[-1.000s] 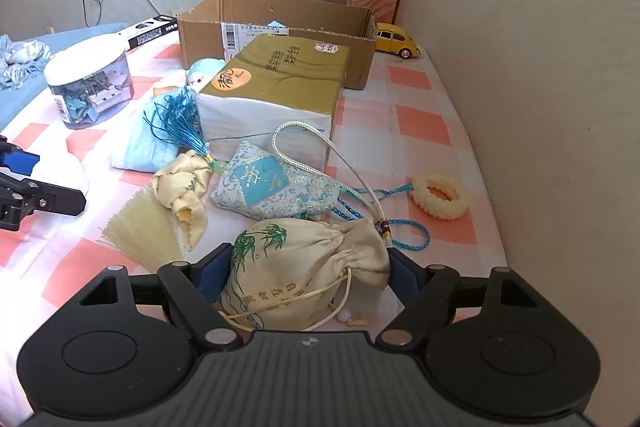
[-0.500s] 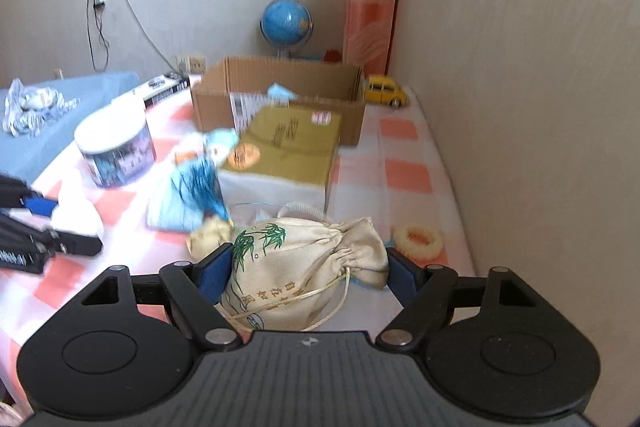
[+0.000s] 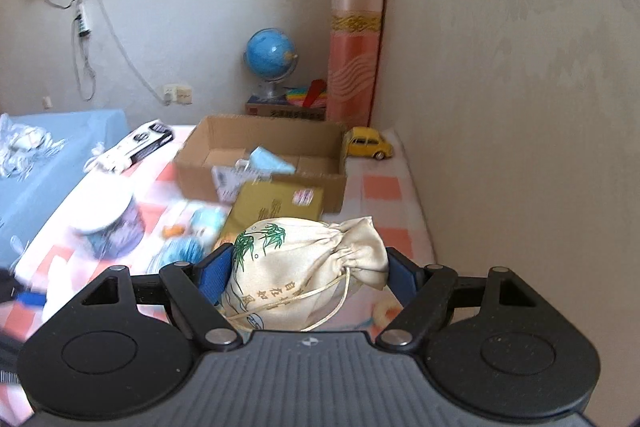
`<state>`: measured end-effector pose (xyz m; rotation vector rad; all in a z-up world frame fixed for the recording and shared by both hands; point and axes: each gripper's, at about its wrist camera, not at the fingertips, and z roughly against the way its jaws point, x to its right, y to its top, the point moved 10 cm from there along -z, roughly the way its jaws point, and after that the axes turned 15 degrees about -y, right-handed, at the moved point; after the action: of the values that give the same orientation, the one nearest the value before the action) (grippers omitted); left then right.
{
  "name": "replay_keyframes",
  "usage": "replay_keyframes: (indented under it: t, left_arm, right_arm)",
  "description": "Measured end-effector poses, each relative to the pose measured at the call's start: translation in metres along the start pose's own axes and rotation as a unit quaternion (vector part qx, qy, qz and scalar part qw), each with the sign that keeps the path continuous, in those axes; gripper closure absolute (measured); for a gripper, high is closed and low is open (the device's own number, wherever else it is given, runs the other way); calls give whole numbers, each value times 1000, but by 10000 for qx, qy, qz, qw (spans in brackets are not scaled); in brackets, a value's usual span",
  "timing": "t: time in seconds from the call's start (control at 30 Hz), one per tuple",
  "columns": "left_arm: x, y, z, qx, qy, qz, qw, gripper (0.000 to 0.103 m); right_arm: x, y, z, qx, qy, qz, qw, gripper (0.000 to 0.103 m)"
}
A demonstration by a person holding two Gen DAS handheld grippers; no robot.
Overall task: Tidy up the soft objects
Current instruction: 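Carry the beige pouch into the cardboard box with right tool and release it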
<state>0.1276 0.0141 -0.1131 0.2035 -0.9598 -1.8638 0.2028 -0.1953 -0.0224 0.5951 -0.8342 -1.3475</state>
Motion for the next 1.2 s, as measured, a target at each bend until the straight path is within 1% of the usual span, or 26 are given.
replay_keyframes:
  t: [0.1,0.17,0.2,0.3,0.5,0.67,0.73,0.8,0.9,1.1,1.13,1.17,1.2]
  left_arm:
    - [0,1,1,-19,-13,-65,10000,47]
    - [1,3,2,-29,-11,-128,9999,47]
    - [2,4,3,-24,-13,-154,9999,47]
    - [1,6,4,1,-49,-168,9998,47]
    - [-5,11,1,40,-48,-66,10000,47]
    - [-15,13,-3,39,12,77,10000,47]
    - [-19,13,-5,39,45,146,9999,47]
    - [-24,13,-6,17,86,215,9997,47]
    - [-31,11,-10,-45,144,297,9994,47]
    - [-41,6,-13,-126,240,403,9988,47]
    - [-41,6,-13,-137,247,414,9987,47]
    - [-42,5,-13,-147,252,426,9987,47]
    - [-42,5,-14,-157,255,438,9986,47]
  right_arm:
    - [2,21,-13,-199,-16,-147,9997,20]
    - [4,36,-23,-377,68,-285,9989,20]
    - [4,44,-27,-399,85,-346,9986,20]
    - [4,71,-38,-356,65,-345,9988,20]
    - [-12,125,-60,-346,248,-315,9986,20]
    - [-36,163,-94,-419,311,-384,9979,20]
    - [-44,173,-110,-458,290,-398,9977,20]
    - [-52,179,-127,-539,253,-427,9973,20]
    - [-62,179,-154,-715,245,-517,9958,20]
    - [-77,157,-202,-1117,187,-605,9917,19]
    - [-78,153,-210,-1160,140,-589,9914,17]
    - [-80,151,-216,-1179,111,-582,9913,12]
    - [-81,149,-221,-1199,110,-570,9911,10]
